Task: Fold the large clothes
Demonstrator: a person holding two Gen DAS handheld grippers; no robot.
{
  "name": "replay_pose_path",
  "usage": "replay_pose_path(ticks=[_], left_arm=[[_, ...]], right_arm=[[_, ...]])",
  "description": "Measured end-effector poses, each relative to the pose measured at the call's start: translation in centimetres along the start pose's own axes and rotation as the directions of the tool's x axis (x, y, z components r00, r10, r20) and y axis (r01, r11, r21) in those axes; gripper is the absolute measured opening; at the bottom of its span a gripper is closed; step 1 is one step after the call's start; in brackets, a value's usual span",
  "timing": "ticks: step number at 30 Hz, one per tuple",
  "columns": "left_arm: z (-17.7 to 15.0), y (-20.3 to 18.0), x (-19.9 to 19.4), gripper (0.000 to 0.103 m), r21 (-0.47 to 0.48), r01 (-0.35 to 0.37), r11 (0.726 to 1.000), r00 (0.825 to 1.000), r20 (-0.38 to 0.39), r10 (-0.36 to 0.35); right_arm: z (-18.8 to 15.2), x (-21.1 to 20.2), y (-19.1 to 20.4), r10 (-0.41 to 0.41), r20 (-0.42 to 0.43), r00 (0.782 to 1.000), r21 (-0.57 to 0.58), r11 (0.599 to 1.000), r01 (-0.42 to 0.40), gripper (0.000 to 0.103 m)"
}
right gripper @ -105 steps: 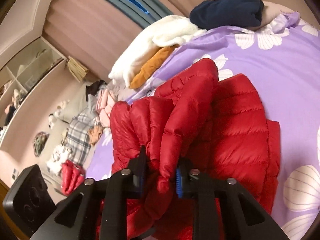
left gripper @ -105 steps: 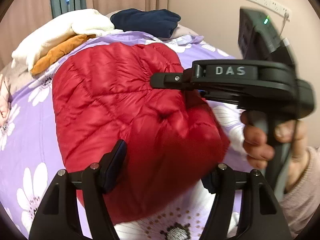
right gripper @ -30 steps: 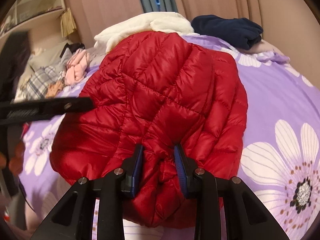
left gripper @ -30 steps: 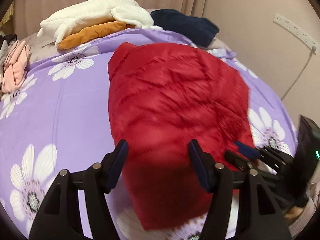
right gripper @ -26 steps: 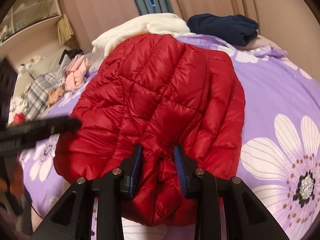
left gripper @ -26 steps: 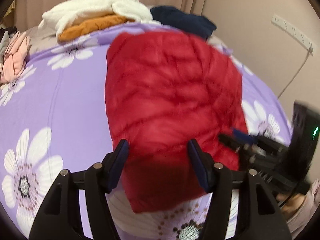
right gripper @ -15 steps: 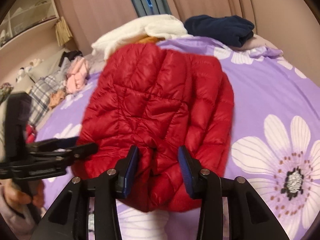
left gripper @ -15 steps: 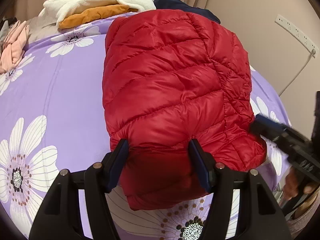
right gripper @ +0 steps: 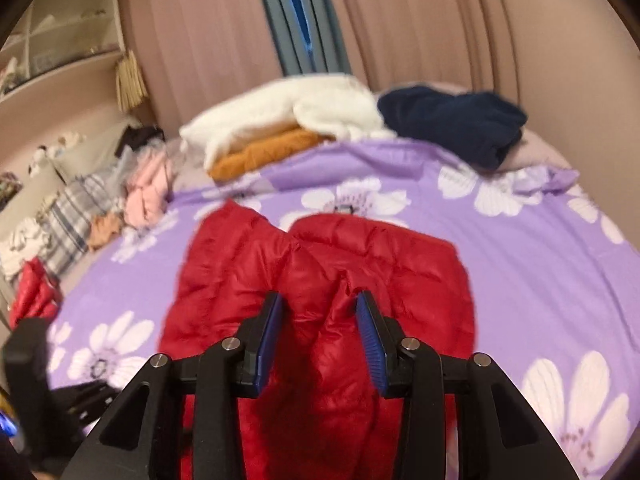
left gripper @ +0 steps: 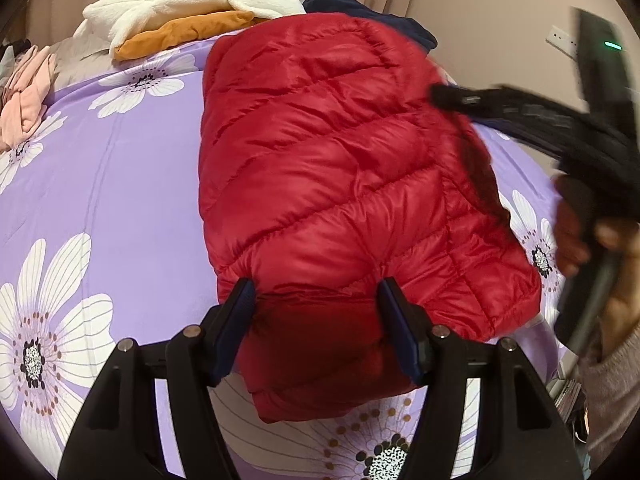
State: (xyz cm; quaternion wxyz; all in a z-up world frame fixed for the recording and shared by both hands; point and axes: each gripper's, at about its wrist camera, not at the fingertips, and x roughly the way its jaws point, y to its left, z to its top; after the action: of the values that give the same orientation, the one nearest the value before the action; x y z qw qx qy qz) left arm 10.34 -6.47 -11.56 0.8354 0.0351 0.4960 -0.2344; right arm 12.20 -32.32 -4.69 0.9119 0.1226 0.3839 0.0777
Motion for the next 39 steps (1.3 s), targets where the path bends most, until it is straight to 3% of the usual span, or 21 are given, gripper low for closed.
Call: replay_pose_path(ticks=[5,19,31,39], left_arm=[[0.1,-0.1,0.3,0.066,0.014,0.01,1.0,1.0,0.005,-0.01],[0.1,0.1,0.7,0.07,0.017,0.001,1.0,1.0,-0.012,-0.001],[0.3,0.6,0.8,0.071,-0.009,0.009,1.0,1.0,-0.026,-0.009],[0.2,0.2,1.0,0.071,0.004,-0.013,1.0,0.999,-0.034,0.013]], right_arm=[[-1.4,3.3,-1.3,-0.024,-0.083,0.996,0.048,0.998,0.028,0.041],[-2.2,2.3,-2.4,0.009,-0.068,0.998,0.149,0.989,0.001,0.041],[-4.9,-4.5,-0.1,-0.021,-0.034,0.999,0.059,0.998,0.023,0.041],[-7.8,-4.3,1.3,-0.05,-0.099,0.994,-0.01,0.999,0.049,0.041]])
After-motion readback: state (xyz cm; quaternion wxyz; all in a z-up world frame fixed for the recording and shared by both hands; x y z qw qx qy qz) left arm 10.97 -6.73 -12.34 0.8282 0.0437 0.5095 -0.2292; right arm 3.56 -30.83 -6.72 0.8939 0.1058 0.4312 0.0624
